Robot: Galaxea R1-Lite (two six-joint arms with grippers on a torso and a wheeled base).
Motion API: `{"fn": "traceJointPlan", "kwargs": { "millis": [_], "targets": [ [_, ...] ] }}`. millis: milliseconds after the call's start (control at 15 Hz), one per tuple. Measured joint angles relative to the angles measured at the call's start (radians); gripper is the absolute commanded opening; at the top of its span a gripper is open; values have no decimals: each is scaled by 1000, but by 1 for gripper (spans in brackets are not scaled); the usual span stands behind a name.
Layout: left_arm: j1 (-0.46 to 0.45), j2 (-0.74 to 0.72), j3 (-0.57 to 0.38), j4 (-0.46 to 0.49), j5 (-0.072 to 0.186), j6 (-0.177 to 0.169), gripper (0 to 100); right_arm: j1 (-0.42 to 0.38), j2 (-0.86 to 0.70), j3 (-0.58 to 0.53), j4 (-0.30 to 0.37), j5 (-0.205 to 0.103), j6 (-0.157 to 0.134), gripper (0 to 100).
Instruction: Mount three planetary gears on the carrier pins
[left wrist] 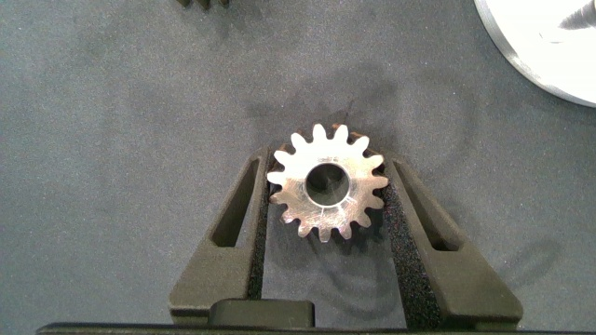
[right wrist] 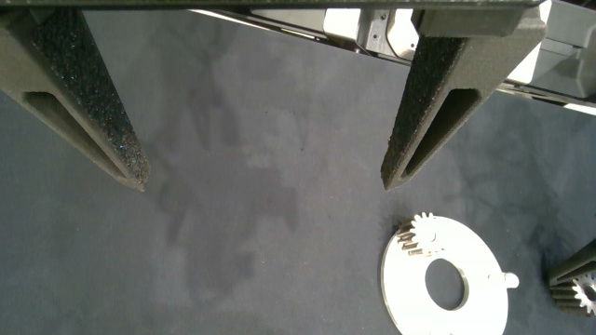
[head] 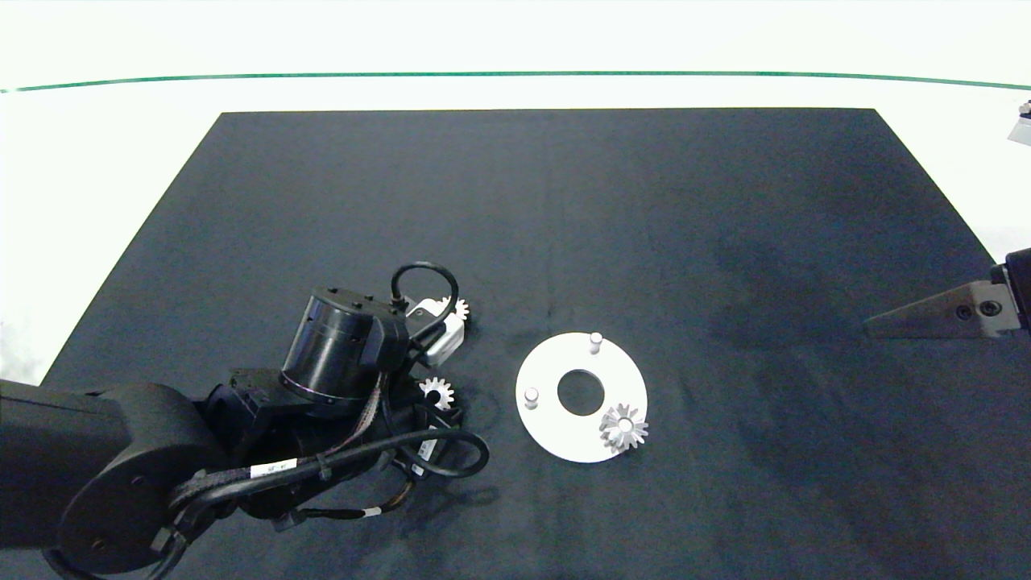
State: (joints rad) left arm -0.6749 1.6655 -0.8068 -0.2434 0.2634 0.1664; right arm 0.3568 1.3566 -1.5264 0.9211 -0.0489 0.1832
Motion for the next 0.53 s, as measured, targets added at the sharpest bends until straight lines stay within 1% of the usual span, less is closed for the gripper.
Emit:
{"fn": "traceJointPlan", "kwargs": {
  "millis": [333, 533],
  "targets": [
    [-3, -2, 0, 1, 6, 6, 23, 0, 0, 3, 0, 8, 0, 100],
    [-7, -5, -1, 3, 6, 6, 22, 0, 0, 6, 0, 16, 0, 100]
  ]
}}
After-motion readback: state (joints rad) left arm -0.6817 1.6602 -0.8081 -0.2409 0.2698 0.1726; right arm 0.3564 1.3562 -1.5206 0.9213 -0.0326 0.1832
